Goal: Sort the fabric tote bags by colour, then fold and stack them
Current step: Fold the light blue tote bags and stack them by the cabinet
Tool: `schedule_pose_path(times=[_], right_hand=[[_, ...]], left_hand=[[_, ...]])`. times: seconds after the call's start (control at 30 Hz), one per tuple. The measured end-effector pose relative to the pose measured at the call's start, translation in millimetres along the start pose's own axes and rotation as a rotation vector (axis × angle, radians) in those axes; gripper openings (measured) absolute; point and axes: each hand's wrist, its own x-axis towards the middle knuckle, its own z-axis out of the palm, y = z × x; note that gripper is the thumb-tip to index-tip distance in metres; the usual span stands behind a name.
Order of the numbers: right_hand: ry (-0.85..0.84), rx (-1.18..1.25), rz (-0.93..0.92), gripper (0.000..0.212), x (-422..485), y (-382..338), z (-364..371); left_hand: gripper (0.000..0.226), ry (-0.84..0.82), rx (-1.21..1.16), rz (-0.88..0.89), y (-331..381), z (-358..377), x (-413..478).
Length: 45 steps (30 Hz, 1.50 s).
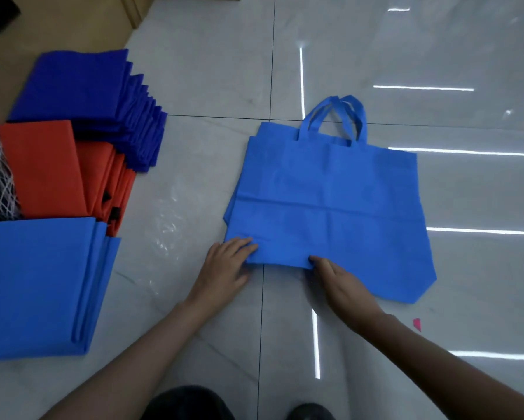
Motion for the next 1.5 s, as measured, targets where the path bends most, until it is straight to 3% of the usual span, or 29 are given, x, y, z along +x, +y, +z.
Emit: schedule_pose_path(times=[0.07,0.2,0.27,0.33,0.47,0.57,0.63,0.73,0.8,0.9,1.0,1.07,1.13,1.17,1.27,1.4,1.5], right_hand=[[0.011,0.068,-0.009,0.036,-8,3,-5],[0.048,0.033,-0.034,0.067,-25,13,-22],[0.122,-0.052,-0.024,0.043,-32,30,-28],[0.152,-0.05,0.098,0.039,-36,50,-38],[0.176,0.318,0.295,0.043,-48,86,-56],[0.237,0.556,0.34,0.026,-50,98,-61],[0.323,0.671,0.42,0.02,-47,97,-65],[0.457,0.837,0.498,0.058,-42,96,-72],[0.498,0.89,0.495,0.074,-39,96,-79],[0.503,0.926,0.478,0.07,-31,92,-97],[0.528,1.042,0.501,0.048,-24,95,-106],[0.508,1.161,0.506,0.06,-27,100,-102],[0.455,1.168,0.516,0.086,-36,103,-88],[0.428,1.139,0.521,0.088,-41,103,-80],[0.383,0.986,0.576,0.053,-47,101,-51],[0.467,0.746,0.762,0.04,-33,97,-33],[0.498,0.618,0.942,0.016,-25,91,-30]], left_hand=[[0.034,0.132,-0.178,-0.094,0,-8,4],[0.02,0.225,-0.414,-0.211,8,-30,10],[0.019,0.24,-0.4,-0.217,6,-38,15],[0.018,0.266,-0.393,-0.237,-2,-46,21],[0.012,0.328,-0.395,-0.245,-10,-64,33],[0.006,0.363,-0.487,-0.301,-4,-73,39],[0.017,0.4,-0.582,-0.366,-3,-74,44],[0.04,0.396,-0.811,-0.454,1,-71,43],[0.043,0.338,-0.908,-0.477,1,-65,40],[0.042,0.278,-0.868,-0.531,-8,-55,35],[0.062,0.282,-0.753,-0.577,-21,-50,28],[0.064,0.285,-0.696,-0.62,-26,-48,24],[0.064,0.286,-0.676,-0.652,-30,-45,23],[0.065,0.288,-0.67,-0.665,-31,-44,23],[0.06,0.299,-0.657,-0.691,-31,-39,26],[0.042,0.37,-0.598,-0.722,-25,-35,28],[0.038,0.297,-0.543,-0.734,-27,-28,24]])
